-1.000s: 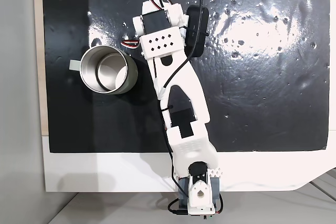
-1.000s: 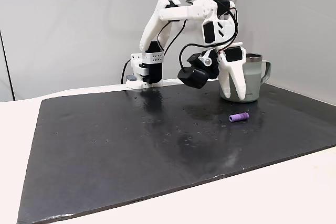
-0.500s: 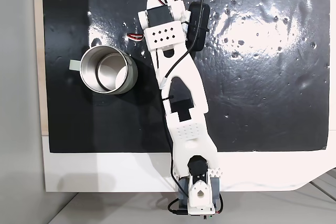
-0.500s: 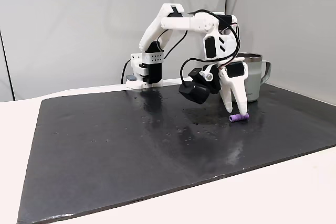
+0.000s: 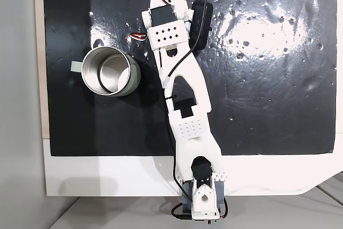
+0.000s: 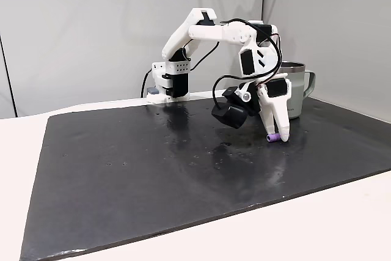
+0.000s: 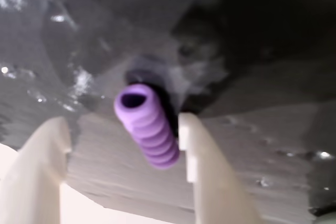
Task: Grasp a pengrip and put it in the cup.
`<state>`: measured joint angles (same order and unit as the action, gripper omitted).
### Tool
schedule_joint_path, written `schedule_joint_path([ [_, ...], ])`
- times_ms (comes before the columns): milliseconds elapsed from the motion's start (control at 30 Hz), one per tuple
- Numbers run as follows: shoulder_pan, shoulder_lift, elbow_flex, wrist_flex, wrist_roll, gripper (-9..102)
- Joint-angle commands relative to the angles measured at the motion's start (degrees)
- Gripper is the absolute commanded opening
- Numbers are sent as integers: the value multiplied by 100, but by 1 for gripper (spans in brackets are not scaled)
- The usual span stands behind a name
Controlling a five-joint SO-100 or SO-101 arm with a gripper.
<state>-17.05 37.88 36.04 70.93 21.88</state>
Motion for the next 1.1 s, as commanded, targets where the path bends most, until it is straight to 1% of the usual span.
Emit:
schedule_joint_path([
  [0,-114,18,-439,-132,70,18],
  [567,-114,-18,-387,185,123,1],
  [800,-53,105,-466,308,325,0],
  [1067,-114,993,-439,738,325,0],
])
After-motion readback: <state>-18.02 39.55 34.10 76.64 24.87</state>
